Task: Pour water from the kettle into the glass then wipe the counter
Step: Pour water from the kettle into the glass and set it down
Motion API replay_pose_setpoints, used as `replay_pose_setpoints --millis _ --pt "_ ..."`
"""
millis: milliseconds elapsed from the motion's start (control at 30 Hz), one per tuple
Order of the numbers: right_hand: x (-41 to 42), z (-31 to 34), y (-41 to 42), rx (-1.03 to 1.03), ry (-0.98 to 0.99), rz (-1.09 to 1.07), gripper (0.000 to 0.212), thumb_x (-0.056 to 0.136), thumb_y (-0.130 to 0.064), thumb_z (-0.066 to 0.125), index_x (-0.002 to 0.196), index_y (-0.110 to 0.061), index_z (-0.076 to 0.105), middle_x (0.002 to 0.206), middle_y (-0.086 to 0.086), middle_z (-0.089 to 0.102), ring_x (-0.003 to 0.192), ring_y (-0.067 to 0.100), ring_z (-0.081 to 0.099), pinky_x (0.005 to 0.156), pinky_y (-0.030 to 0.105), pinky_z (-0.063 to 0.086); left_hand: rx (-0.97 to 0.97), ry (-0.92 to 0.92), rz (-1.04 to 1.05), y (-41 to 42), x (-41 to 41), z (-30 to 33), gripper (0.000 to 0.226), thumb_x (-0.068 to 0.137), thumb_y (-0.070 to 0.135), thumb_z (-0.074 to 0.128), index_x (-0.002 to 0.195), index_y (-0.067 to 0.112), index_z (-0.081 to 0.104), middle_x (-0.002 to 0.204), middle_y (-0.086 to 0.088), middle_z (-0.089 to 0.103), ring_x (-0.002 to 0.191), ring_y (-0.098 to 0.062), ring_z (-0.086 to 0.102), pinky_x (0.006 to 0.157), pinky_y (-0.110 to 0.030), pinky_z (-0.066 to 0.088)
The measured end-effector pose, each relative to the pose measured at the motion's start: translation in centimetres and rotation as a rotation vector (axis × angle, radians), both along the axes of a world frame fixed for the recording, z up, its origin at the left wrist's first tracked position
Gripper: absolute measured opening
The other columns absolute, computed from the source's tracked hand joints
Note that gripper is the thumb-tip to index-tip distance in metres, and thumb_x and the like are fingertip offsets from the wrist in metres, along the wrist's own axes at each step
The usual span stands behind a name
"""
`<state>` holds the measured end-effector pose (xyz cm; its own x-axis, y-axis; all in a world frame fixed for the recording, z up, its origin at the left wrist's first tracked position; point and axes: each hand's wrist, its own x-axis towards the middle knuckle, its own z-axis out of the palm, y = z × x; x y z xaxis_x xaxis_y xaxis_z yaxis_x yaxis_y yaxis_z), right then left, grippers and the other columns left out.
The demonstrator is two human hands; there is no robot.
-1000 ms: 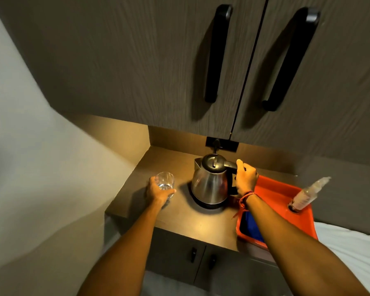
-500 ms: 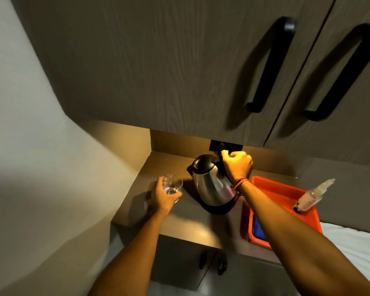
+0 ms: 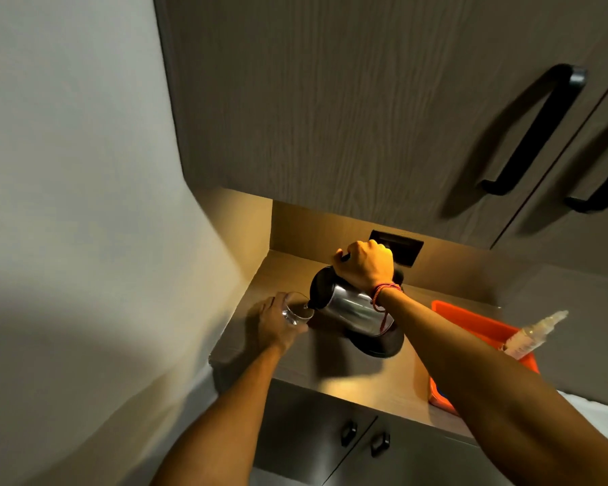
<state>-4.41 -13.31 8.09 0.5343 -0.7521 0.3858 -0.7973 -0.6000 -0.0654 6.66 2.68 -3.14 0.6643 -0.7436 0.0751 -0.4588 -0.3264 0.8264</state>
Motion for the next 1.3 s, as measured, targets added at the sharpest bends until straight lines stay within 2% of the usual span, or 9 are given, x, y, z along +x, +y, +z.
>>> replay_pose_setpoints --millis 133,367,467,733,867,933,1067,1167,1300 --pt "1.4 1.1 1.6 -0.037 0.08 0.056 0.053 0.088 -0.047 0.047 0.046 -0.016 0.036 0.043 -0.005 0.035 0.041 0.019 0.043 0.051 0.023 0.037 -0.04 0.034 -0.031 0.6 0.6 0.0 0.064 0.07 0.018 0.089 0.128 0.015 0.062 0.127 -0.007 0.064 0.119 -0.025 0.06 0.097 -0.036 0.056" --pt "3.2 2.2 3.0 -0.168 0.174 0.14 0.047 0.086 -0.047 0.047 0.05 -0.015 0.047 0.047 -0.003 0.047 0.041 0.02 0.047 0.046 0.019 0.021 -0.111 0.117 -0.013 0.7 0.7 0.0 0.066 0.064 0.009 0.091 0.125 0.011 0.065 0.125 -0.009 0.065 0.117 -0.027 0.059 0.092 -0.035 0.055" --pt "3.7 2.5 3.4 -0.199 0.19 0.162 0.047 0.085 -0.047 0.048 0.049 -0.016 0.049 0.046 -0.005 0.046 0.04 0.018 0.045 0.046 0.017 0.018 -0.089 0.141 0.005 0.5 0.7 0.1 0.069 0.064 0.009 0.092 0.127 0.01 0.064 0.13 -0.009 0.063 0.123 -0.028 0.056 0.097 -0.042 0.056" --pt "4.0 2.5 3.5 -0.299 0.234 0.264 0.049 0.089 -0.046 0.048 0.054 -0.015 0.062 0.05 -0.001 0.062 0.042 0.018 0.049 0.047 0.019 0.028 -0.044 0.182 0.033 -0.1 0.7 0.1 0.073 0.063 0.01 0.094 0.129 0.01 0.063 0.135 -0.009 0.061 0.13 -0.03 0.053 0.104 -0.048 0.052" --pt "3.8 2.2 3.4 -0.34 0.282 0.29 0.053 0.091 -0.048 0.04 0.059 -0.015 0.068 0.054 -0.001 0.064 0.046 0.019 0.057 0.049 0.021 0.041 -0.022 0.167 0.031 -0.3 0.4 0.0 0.077 0.063 0.011 0.095 0.131 0.008 0.06 0.138 -0.009 0.059 0.132 -0.029 0.052 0.107 -0.046 0.05" --pt "3.7 2.2 3.4 -0.346 0.275 0.297 0.053 0.09 -0.048 0.04 0.058 -0.015 0.068 0.053 -0.001 0.064 0.045 0.019 0.057 0.049 0.022 0.044 -0.013 0.173 0.027 -0.4 0.3 0.0 0.08 0.063 0.012 0.095 0.135 0.007 0.058 0.14 -0.01 0.058 0.133 -0.03 0.051 0.109 -0.046 0.049" --pt "3.0 2.2 3.1 -0.315 0.222 0.275 0.051 0.088 -0.046 0.049 0.051 -0.014 0.063 0.046 -0.001 0.059 0.037 0.016 0.043 0.045 0.018 0.028 -0.049 0.195 0.01 -0.6 -0.2 0.0 0.074 0.063 0.01 0.094 0.129 0.008 0.062 0.135 -0.011 0.062 0.128 -0.031 0.056 0.103 -0.048 0.053" --pt "2.0 2.0 2.4 -0.271 0.184 0.231 0.049 0.087 -0.046 0.05 0.049 -0.015 0.056 0.045 -0.003 0.053 0.037 0.018 0.042 0.045 0.017 0.02 -0.084 0.19 -0.018 -0.9 -0.6 -0.1 0.072 0.062 0.009 0.093 0.127 0.009 0.063 0.131 -0.01 0.064 0.123 -0.029 0.057 0.099 -0.046 0.054" --pt "-0.2 1.8 0.5 -0.172 0.091 0.125 0.05 0.091 -0.046 0.049 0.052 -0.014 0.05 0.049 -0.001 0.047 0.042 0.019 0.044 0.051 0.022 0.026 -0.084 0.179 -0.057 -1.6 -1.1 0.2 0.068 0.062 0.011 0.092 0.125 0.012 0.064 0.123 -0.008 0.067 0.115 -0.027 0.062 0.095 -0.046 0.057"
